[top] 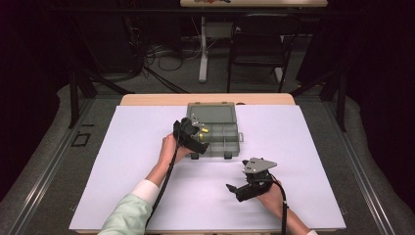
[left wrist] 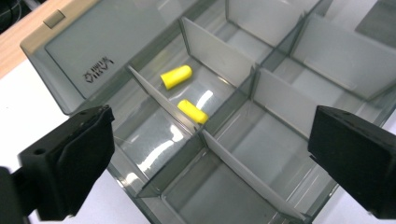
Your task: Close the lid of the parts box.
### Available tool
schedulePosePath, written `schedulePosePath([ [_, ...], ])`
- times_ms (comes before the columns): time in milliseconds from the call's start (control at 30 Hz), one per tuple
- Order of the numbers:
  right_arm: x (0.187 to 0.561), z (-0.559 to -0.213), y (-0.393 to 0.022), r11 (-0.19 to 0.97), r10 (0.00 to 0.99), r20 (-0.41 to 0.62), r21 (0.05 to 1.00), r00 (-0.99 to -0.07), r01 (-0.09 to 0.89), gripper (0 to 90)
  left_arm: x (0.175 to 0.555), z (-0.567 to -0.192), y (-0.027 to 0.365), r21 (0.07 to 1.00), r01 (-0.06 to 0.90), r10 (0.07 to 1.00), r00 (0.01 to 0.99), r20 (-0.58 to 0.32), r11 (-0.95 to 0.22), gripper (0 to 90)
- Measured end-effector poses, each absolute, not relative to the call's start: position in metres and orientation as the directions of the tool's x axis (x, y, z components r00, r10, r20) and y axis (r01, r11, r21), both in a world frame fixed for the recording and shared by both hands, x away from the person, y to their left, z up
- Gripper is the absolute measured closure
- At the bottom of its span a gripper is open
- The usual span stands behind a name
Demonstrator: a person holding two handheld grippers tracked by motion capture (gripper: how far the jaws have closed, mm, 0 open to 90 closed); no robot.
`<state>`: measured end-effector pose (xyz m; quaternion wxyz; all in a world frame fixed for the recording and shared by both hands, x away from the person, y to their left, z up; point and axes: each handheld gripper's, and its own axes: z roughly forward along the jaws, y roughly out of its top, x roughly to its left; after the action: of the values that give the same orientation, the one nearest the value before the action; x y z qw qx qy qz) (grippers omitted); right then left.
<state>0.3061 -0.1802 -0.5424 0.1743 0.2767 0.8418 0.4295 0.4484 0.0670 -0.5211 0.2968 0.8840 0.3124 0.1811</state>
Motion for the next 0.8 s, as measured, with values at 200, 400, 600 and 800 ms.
schedulePosePath([
  [200,0.306,-0.542,-0.180,0.478,0.616,-0.053,0.819,-0.786,0.319,0.0,0.448,-0.528,0.065,0.626,0.449,0.664,0.733,0.149,-0.637,16.6],
  [400,0.309,-0.538,-0.183,0.469,0.617,-0.054,0.826,-0.785,0.312,0.0,0.449,-0.532,0.065,0.634,0.459,0.675,0.725,0.137,-0.622,33.2],
  [600,0.317,-0.531,-0.187,0.445,0.633,-0.041,0.837,-0.773,0.319,0.0,0.451,-0.538,0.068,0.652,0.472,0.696,0.708,0.121,-0.593,43.8],
  [800,0.331,-0.524,-0.192,0.420,0.661,-0.044,0.849,-0.749,0.321,0.3,0.452,-0.540,0.066,0.656,0.458,0.697,0.703,0.146,-0.599,51.3],
])
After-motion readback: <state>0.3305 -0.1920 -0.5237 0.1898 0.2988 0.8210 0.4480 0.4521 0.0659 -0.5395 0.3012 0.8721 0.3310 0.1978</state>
